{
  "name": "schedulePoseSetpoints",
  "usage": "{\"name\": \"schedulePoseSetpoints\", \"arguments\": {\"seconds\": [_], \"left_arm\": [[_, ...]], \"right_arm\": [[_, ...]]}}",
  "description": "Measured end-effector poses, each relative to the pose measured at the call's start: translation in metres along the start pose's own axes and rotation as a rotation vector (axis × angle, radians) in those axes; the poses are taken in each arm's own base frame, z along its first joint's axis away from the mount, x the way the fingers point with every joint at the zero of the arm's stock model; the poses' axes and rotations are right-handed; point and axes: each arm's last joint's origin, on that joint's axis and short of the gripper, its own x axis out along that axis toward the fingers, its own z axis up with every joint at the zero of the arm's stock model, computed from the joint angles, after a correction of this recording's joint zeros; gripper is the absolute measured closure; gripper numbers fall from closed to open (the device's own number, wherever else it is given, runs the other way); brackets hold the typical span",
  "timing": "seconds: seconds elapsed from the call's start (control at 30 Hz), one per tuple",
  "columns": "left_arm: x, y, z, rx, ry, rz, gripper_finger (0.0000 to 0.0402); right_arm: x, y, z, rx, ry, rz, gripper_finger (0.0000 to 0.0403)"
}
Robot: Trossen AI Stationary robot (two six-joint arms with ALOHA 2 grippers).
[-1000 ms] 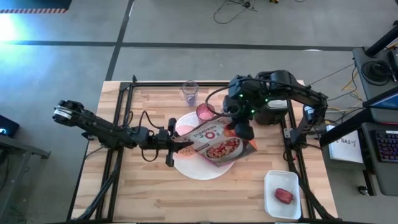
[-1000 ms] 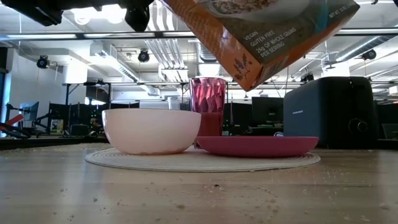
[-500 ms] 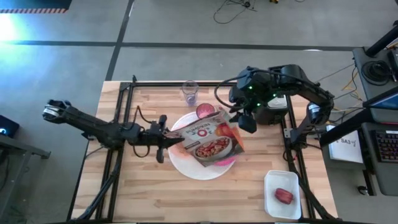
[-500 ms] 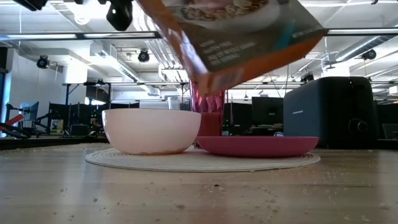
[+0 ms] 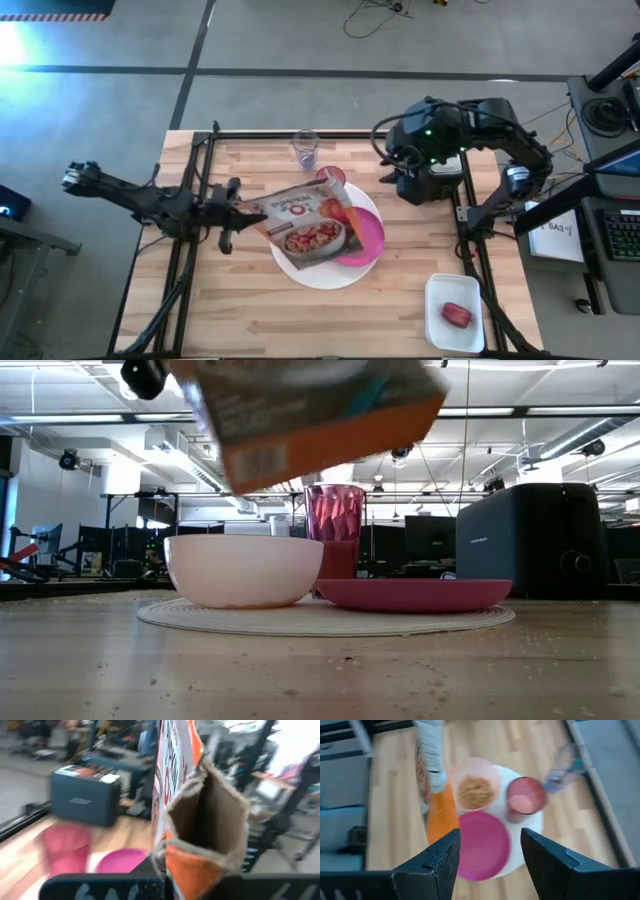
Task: Arrange a breakfast setting
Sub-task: Pour the cereal into the orange bowl
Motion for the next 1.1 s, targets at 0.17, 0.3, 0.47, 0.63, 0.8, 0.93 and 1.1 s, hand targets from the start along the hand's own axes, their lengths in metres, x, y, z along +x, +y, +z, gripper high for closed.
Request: {"name": "schedulePoseSetpoints", "arguments": {"seconds": [0.17,0.3,0.47,0.63,0.8,0.93,1.1], "left_arm": [[-0.019,0.005,0.013,-0.007,0.076,0.079,0.0401],[-0.030,0.005,0.026,-0.033,0.158,0.095,0.0401],[-0.034,0.002,0.036,-0.037,0.217,0.118,0.0401],[-0.037,0.001,0.043,-0.046,0.302,0.167,0.0401],[-0.044,0.000,0.058,-0.056,0.311,0.186,0.0401],[-0.054,0.000,0.072,-0.053,0.313,0.201,0.0401],[-0.074,0.006,0.089,-0.031,0.337,0.321,0.0401]], "right_arm": [[-0.011,-0.002,-0.004,-0.001,-0.032,-0.067,0.0207],[-0.020,-0.002,-0.008,0.001,-0.055,-0.072,0.0207],[-0.028,-0.002,-0.011,0.009,-0.075,-0.084,0.0207],[-0.033,-0.003,-0.013,-0.021,-0.091,-0.145,0.0208],[-0.041,-0.004,-0.016,-0.030,-0.110,-0.170,0.0209],[-0.042,-0.004,-0.017,-0.111,-0.107,-0.178,0.0209],[-0.045,-0.004,-0.018,-0.223,-0.103,-0.183,0.0209]]}}
